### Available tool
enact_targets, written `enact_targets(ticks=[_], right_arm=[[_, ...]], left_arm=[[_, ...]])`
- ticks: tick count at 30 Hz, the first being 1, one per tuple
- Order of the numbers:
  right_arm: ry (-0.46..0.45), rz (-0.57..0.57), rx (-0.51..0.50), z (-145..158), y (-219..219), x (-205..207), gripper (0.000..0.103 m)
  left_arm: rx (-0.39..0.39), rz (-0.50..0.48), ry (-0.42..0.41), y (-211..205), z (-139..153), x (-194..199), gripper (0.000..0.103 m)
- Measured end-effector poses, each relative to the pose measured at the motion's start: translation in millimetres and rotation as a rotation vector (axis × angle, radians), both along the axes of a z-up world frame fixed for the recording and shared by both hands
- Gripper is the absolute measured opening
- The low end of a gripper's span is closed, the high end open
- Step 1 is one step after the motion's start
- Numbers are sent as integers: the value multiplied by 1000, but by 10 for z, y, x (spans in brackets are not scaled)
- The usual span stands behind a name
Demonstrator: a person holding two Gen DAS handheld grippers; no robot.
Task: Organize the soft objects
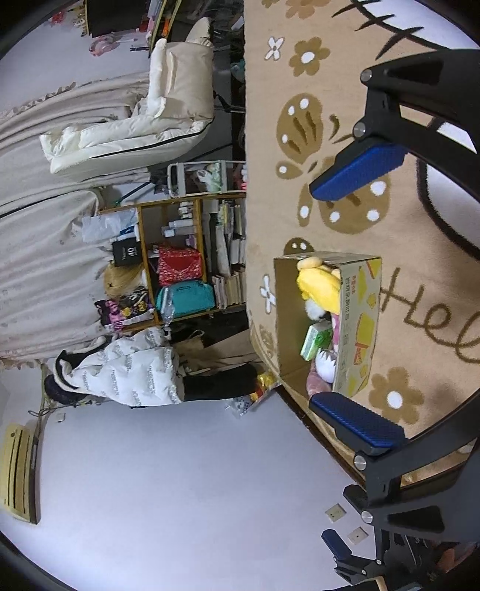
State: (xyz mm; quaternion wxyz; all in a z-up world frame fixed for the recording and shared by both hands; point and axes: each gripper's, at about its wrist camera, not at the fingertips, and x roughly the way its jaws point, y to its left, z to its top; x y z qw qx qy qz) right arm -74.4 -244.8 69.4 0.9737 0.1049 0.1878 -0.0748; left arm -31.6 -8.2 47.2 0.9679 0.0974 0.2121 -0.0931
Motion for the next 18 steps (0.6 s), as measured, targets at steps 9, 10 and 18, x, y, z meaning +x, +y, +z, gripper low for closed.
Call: enact_targets(ticks=[9,10,18], right_arm=[[53,-8,6,-168,4,162,103],[57,-10,6,-185,3,173,103],[77,-11,6,-265,6,237,103]], left_arm=[[1,1,9,-16,-57,73,101],[0,1,11,-15,-66,80,101],[-7,1,23,-19,-102,150,101]])
